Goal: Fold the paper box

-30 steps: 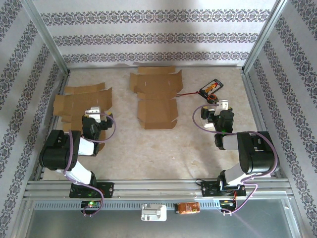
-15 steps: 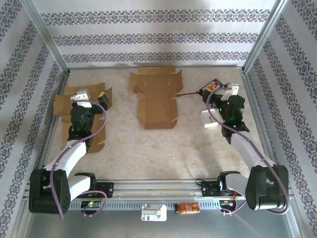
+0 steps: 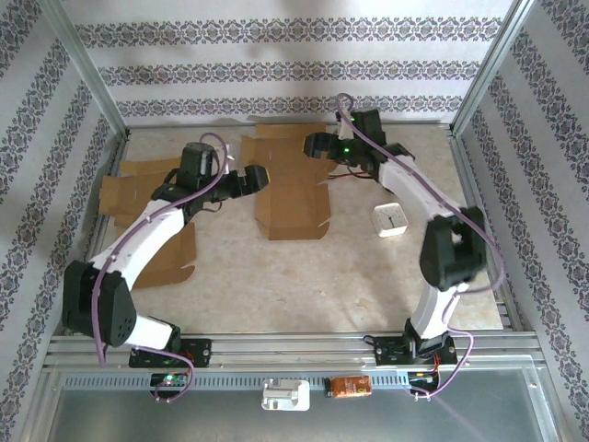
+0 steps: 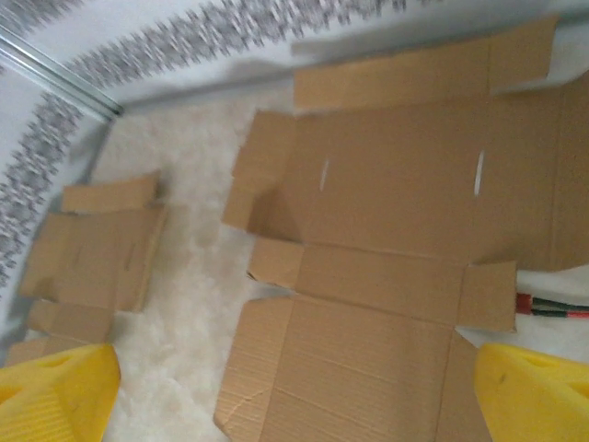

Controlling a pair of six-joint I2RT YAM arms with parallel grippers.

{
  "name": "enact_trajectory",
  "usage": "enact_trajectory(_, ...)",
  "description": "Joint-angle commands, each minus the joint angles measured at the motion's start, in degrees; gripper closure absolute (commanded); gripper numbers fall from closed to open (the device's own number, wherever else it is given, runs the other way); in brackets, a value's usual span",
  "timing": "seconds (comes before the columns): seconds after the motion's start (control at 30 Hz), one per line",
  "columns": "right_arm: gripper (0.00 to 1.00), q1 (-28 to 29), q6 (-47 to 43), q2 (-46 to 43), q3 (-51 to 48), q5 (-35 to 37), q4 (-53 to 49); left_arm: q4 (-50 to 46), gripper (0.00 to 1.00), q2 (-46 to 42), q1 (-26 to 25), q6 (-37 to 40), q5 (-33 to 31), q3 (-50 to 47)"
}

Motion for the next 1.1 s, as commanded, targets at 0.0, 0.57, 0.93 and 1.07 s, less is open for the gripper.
enact_trajectory(0.0, 0.02, -0.5, -1.3, 8.2, 7.2, 4.5, -9.9, -13.5, 0.00, 1.5, -0.6, 1.5, 6.0, 2.6)
enact_trajectory(0.57, 0.17, -2.4, -11.3, 41.9, 50.0, 21.6, -25.2, -20.9, 0.00, 1.7, -0.5, 9.9, -3.0, 3.6)
enact_trajectory(0.93, 0.44, -4.0, -9.9, 46.7, 59.0, 14.7, -30.3, -18.6, 0.00, 2.5, 2.4, 2.2, -7.5, 4.0)
enact_trajectory(1.07, 0.60, -4.2, -9.5, 47.0, 59.1, 15.0, -31.2, -17.3, 0.00, 2.7, 3.8, 1.1, -6.4, 4.2)
